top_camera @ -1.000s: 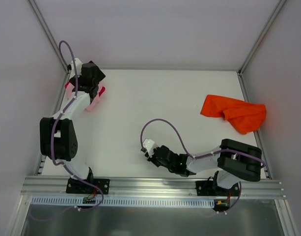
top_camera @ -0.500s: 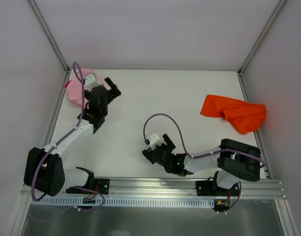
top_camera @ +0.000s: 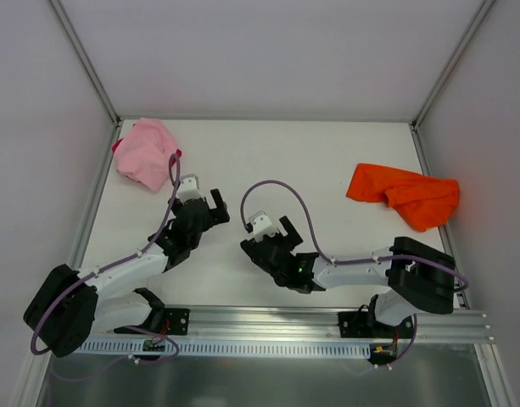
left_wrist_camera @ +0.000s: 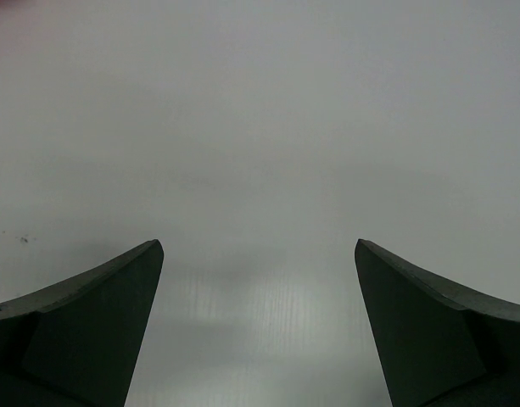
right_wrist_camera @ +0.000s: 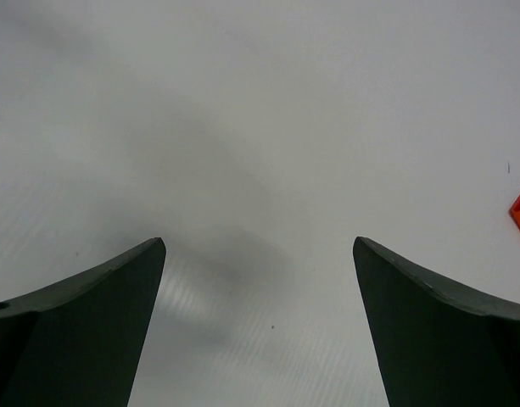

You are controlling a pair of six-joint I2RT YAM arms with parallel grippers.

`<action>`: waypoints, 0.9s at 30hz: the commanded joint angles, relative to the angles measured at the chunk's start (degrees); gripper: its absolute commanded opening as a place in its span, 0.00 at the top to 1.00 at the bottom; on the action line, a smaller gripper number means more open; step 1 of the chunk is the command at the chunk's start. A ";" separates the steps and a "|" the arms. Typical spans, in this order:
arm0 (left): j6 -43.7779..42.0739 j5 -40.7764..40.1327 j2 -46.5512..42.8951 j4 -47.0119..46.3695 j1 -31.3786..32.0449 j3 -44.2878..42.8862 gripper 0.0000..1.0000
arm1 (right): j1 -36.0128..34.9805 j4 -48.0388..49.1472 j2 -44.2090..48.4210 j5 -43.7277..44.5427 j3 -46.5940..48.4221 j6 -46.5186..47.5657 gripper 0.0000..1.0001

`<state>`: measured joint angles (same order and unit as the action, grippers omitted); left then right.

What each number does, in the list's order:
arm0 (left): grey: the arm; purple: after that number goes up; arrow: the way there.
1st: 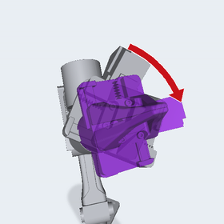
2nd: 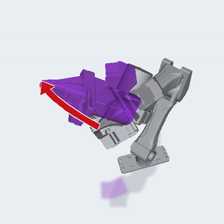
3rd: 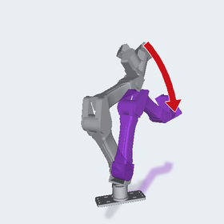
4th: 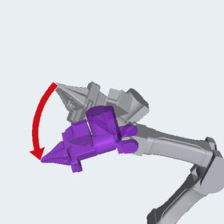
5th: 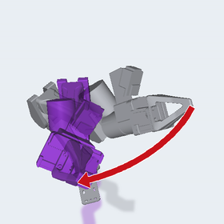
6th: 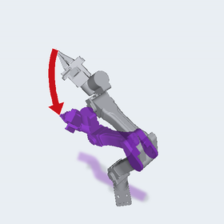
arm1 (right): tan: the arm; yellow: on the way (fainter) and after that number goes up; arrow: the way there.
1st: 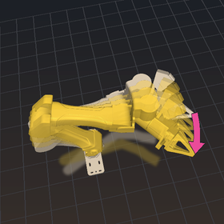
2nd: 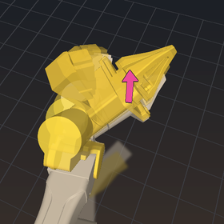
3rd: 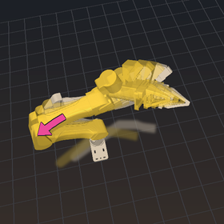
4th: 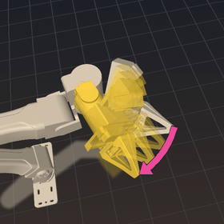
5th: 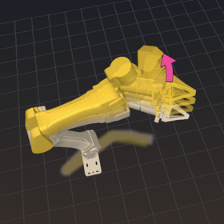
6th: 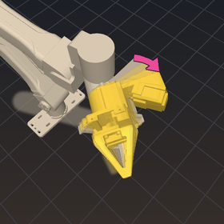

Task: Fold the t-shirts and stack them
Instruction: Put the neatly folded tshirt into the corner of the board with the left arm

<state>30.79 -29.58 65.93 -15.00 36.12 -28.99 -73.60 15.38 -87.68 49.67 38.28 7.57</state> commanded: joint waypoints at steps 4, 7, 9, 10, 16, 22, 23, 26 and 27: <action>-0.99 1.19 -2.22 -9.78 0.36 7.37 0.01 | 2.50 -9.20 -4.33 4.64 12.24 -1.33 0.00; -1.87 3.47 -0.89 -12.50 0.53 8.95 0.01 | 4.08 -10.28 -4.52 4.39 13.75 -1.68 0.00; -2.57 5.84 0.07 -15.65 0.62 10.09 0.01 | 5.83 -9.84 -3.47 2.81 13.14 -1.77 0.00; -3.36 8.03 0.34 -16.63 0.71 10.36 0.01 | 6.62 -9.49 -2.94 2.45 12.96 -1.25 0.00; -5.29 10.33 0.43 -20.86 1.23 12.47 0.01 | 11.20 -9.76 -1.44 -0.62 13.49 -0.46 0.00; -5.65 10.60 -1.07 -19.80 1.15 12.29 0.01 | 12.08 -9.40 -2.94 -0.98 14.28 0.16 0.00; -5.56 10.51 -1.24 -19.71 1.23 12.29 0.01 | 12.08 -9.31 -2.94 -1.24 14.10 0.07 0.00; -5.65 9.81 -0.81 -19.62 1.15 12.12 0.01 | 12.08 -8.96 -2.85 -1.59 13.75 -0.01 0.00; -5.65 9.55 -0.63 -19.62 1.15 12.03 0.01 | 12.17 -8.87 -2.76 -1.42 13.75 0.16 0.00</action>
<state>26.33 -19.77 65.91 -31.16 36.82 -16.99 -61.71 5.30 -91.66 47.94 50.48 7.75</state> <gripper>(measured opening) 0.987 0.995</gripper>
